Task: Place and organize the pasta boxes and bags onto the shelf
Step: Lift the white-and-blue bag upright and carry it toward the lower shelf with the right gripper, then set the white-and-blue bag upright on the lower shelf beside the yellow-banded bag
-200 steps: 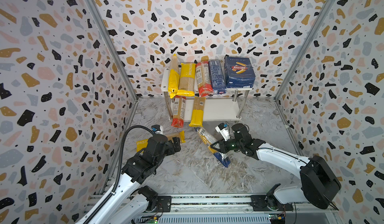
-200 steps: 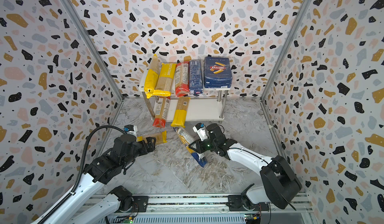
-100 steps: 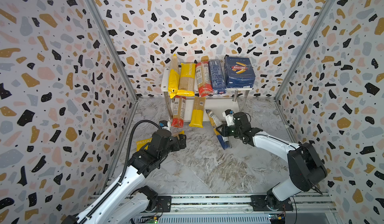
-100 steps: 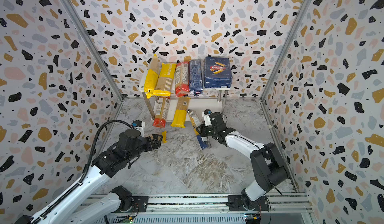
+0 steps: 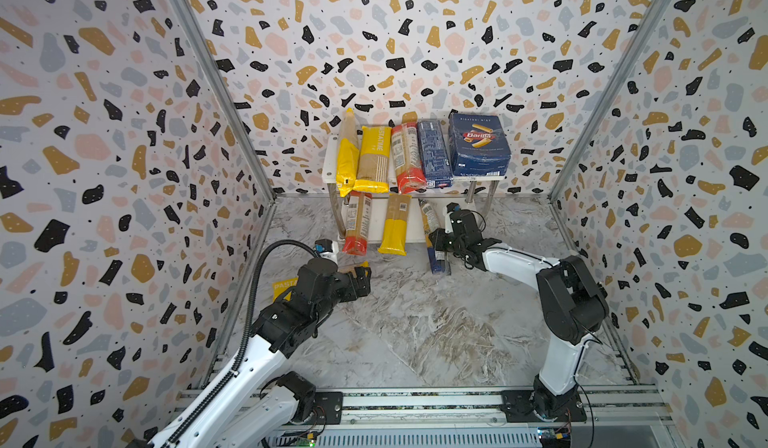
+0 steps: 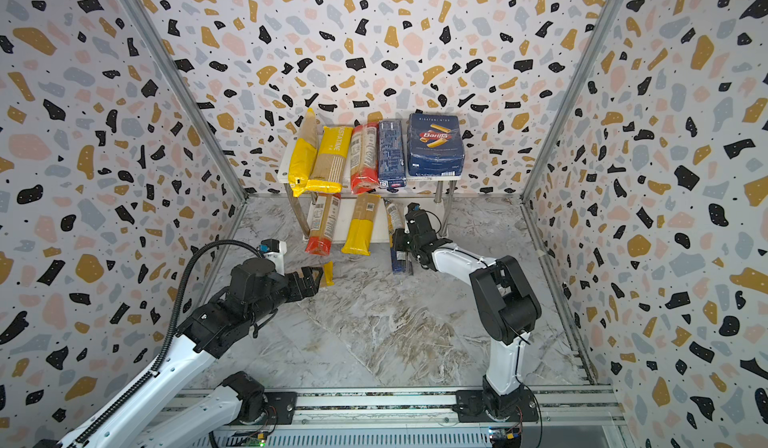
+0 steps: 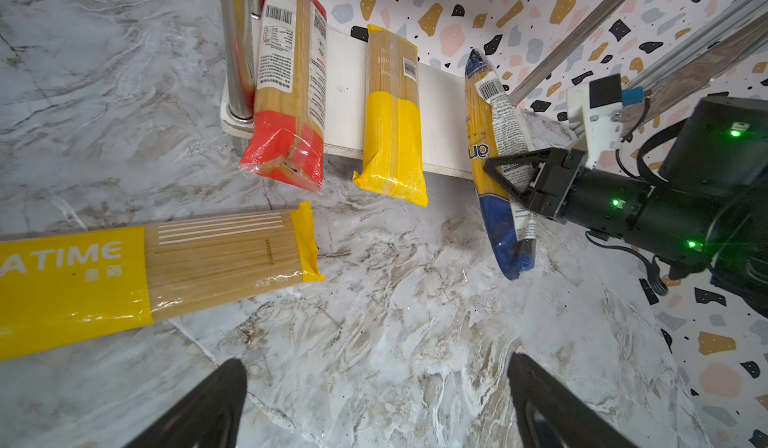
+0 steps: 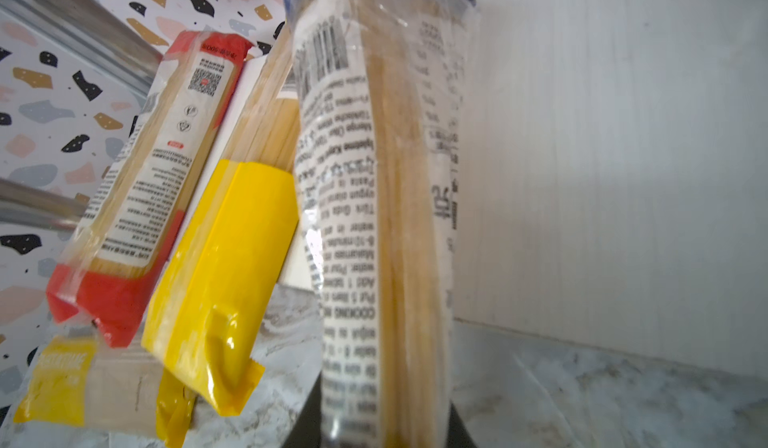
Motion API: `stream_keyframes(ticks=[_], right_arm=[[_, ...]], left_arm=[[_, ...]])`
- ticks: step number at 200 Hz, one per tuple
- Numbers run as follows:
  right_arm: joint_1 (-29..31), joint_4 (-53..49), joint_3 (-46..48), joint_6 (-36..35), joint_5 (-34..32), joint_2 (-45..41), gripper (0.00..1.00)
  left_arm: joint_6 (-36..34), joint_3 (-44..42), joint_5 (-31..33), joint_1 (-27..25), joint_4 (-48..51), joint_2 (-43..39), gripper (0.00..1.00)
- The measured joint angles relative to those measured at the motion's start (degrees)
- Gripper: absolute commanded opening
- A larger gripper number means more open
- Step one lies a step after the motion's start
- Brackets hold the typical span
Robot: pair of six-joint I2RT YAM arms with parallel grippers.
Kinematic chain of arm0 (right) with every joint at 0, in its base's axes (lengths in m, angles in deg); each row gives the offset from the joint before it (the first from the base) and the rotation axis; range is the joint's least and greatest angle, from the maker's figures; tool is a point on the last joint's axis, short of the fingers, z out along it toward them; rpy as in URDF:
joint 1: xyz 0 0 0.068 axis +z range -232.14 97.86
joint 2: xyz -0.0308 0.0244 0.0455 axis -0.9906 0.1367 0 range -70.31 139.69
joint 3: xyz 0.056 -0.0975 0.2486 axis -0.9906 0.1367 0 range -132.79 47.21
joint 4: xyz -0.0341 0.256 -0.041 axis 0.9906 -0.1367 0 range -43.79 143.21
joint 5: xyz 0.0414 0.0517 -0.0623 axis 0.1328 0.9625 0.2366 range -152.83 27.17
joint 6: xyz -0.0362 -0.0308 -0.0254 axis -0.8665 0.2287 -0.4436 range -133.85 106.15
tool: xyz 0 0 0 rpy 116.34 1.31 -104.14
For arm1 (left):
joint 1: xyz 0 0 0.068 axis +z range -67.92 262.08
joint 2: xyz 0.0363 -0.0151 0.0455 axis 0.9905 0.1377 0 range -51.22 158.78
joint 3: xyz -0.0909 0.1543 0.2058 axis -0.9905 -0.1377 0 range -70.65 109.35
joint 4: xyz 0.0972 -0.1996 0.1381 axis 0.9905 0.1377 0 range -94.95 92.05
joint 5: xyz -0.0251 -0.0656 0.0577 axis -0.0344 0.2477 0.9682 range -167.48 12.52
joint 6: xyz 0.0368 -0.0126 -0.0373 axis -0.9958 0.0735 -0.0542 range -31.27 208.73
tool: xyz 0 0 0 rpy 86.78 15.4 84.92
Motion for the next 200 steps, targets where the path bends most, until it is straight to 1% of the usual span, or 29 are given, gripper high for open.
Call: stream_keyframes(ticks=[83,112,139,162,179,190,200], right_arm=[[0.9,-0.4,-15.1,2.0,-4.0,9.9,0.00],[1.6,-0.6,-18.9,2.8,-5.9,13.1,0.00],[2.4,-1.4,-20.3,3.3,-8.5,14.8,0.01],[3.2,-2.6,-21.2,3.5,-10.7,15.5,0.09],[3.5,-3.6,-22.0,3.5,-11.7,15.8,0.22],[3.6,-4.0,-22.4,3.6,-12.2,15.8,0.24],[3.7,-4.2,-22.7,3.6,-12.5,15.9,0.29]], left_arm=[[-1.4,0.0,-2.3,2.0,0.5,-0.6,0.97],[-1.9,0.0,-3.1,2.6,0.4,-0.8,0.97],[-2.6,0.0,-4.0,3.5,0.5,-1.0,0.97],[-2.9,0.0,-4.5,4.1,0.5,-1.3,0.97],[-3.0,0.0,-4.8,4.4,0.6,-1.6,0.97],[-3.1,0.0,-4.9,4.5,0.8,-1.9,0.97],[-3.2,0.0,-5.0,4.6,1.0,-2.3,0.97]])
